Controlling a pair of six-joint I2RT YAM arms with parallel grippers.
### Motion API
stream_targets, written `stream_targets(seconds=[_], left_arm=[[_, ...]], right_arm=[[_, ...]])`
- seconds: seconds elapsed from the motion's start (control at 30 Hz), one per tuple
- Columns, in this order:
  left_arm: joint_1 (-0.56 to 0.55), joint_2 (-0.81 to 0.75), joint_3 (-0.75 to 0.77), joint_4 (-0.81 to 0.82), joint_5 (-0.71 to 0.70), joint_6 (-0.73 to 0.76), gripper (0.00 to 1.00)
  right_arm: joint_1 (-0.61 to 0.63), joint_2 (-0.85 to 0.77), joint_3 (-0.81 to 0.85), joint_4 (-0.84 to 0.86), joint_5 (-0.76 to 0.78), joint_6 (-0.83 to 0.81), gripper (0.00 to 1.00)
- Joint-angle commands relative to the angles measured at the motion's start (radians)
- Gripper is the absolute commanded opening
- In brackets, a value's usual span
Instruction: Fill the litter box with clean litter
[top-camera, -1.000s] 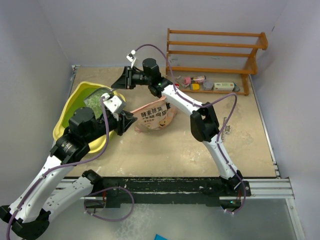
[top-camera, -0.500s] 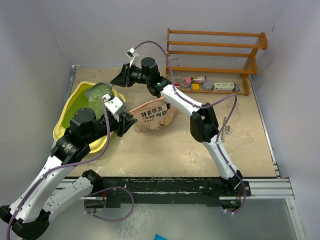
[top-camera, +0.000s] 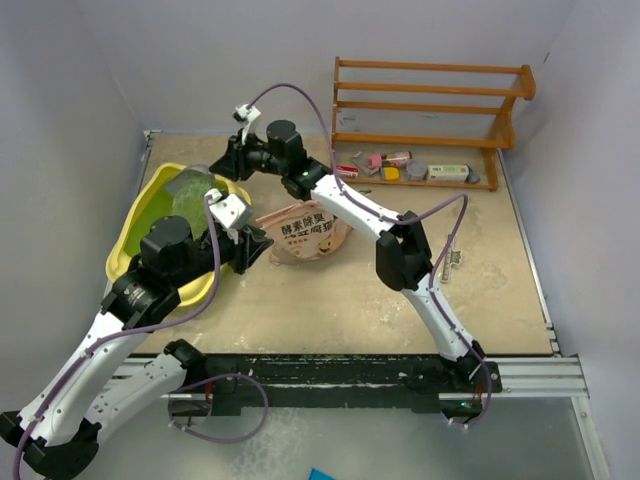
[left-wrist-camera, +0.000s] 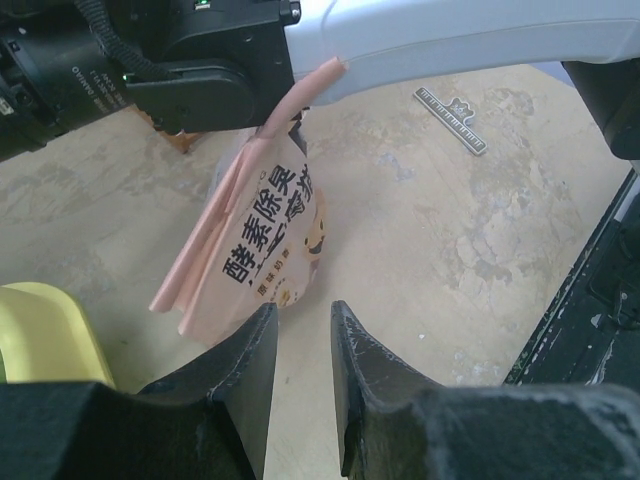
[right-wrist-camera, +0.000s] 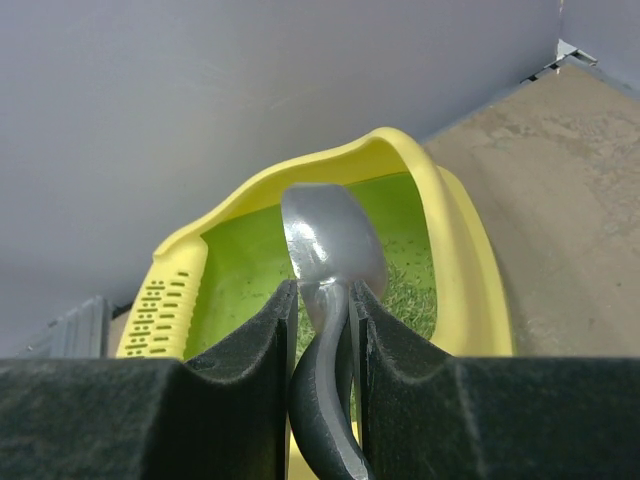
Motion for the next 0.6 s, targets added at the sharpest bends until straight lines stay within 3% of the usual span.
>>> stream_targets(seconds=[0.0,0.27,0.57], left_arm=[[-0.002,-0.012,-0.010,0.028,-0.010,-0.001,0.32],[-0.002,-0.015,-0.015,0.031,-0.005,-0.008,0.32],[-0.002,-0.019,-0.018,0.031,-0.008,-0.011,0.32]], right_arm=[[0.047,-0.125,0.054,0.005,0.068,-0.186,0.00],[0.127,-0.174,0.035,-0.062,0.206,-0.466,0.00],[0.138,-0.194,-0.005,-0.050,0.248,-0.513,0.00]])
